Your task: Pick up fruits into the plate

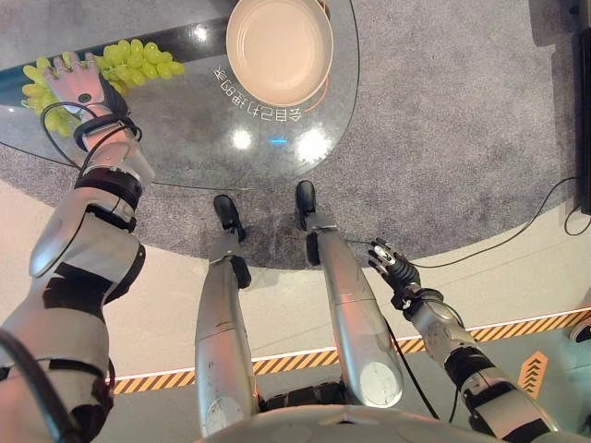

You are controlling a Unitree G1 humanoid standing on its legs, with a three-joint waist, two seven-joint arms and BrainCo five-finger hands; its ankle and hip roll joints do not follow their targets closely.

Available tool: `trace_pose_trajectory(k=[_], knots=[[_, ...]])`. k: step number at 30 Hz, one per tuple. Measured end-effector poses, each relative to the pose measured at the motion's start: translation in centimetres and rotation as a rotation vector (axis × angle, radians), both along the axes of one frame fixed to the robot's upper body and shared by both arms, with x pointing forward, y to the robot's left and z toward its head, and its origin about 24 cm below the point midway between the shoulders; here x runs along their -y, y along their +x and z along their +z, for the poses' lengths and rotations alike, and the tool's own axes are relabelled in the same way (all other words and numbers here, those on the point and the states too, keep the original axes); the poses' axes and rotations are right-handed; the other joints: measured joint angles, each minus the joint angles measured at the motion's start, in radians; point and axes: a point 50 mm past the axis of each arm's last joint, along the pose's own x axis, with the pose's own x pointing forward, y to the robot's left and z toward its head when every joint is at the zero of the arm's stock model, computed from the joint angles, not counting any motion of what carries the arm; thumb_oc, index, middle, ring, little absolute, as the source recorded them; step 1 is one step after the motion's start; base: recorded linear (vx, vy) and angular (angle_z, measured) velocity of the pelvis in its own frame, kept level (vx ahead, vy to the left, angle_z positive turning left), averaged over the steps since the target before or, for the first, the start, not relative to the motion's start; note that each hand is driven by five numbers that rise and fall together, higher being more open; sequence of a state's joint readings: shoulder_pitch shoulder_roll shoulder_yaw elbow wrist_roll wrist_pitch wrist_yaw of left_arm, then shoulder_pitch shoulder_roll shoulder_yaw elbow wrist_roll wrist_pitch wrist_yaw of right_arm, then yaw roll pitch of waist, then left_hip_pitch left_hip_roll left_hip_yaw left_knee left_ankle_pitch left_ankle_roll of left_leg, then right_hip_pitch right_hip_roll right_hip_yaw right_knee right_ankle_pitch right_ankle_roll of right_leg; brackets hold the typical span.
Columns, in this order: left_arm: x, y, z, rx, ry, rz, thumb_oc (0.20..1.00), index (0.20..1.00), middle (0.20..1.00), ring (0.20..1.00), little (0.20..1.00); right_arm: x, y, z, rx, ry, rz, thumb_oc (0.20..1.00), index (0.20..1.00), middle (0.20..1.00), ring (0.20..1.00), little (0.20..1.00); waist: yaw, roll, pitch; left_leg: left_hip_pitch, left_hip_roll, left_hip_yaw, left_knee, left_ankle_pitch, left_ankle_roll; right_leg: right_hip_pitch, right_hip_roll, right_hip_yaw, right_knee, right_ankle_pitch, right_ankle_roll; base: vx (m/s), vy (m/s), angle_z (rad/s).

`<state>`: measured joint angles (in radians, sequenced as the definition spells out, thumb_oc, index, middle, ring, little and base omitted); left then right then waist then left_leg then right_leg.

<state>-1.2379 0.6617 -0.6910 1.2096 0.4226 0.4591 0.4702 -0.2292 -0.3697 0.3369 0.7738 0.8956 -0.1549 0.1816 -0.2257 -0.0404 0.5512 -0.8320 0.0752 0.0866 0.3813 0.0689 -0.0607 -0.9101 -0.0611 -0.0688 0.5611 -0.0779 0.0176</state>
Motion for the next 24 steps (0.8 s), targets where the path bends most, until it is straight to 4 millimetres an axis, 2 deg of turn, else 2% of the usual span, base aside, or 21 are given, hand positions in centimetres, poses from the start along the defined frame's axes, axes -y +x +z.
trace_pose_trajectory(k=[18, 24], knots=[[0.3, 0.4, -0.2, -0.068, -0.03, -0.045, 0.2, 0.2, 0.2, 0.2, 0.2, -0.3, 0.2, 0.4, 0.021, 0.031, -0.004, 1.0, 1.0, 1.0, 1.0, 1.0, -0.001, -0.001, -0.001, 0.008, 0.0, -0.001, -0.004, 0.002, 0.0, 0.007, 0.0, -0.005, -0.001, -0.001, 0.0, -0.02, -0.003, 0.0], [1.0, 0.7, -0.8, -0.071, -0.068, -0.13, 0.2, 0.2, 0.2, 0.2, 0.2, -0.3, 0.2, 0.4, 0.022, 0.032, -0.004, 1.0, 1.0, 1.0, 1.0, 1.0, 0.004, -0.005, -0.002, 0.031, -0.002, -0.005, -0.028, 0.014, -0.003, 0.024, -0.002, -0.008, -0.002, -0.004, 0.001, -0.04, -0.017, 0.03]])
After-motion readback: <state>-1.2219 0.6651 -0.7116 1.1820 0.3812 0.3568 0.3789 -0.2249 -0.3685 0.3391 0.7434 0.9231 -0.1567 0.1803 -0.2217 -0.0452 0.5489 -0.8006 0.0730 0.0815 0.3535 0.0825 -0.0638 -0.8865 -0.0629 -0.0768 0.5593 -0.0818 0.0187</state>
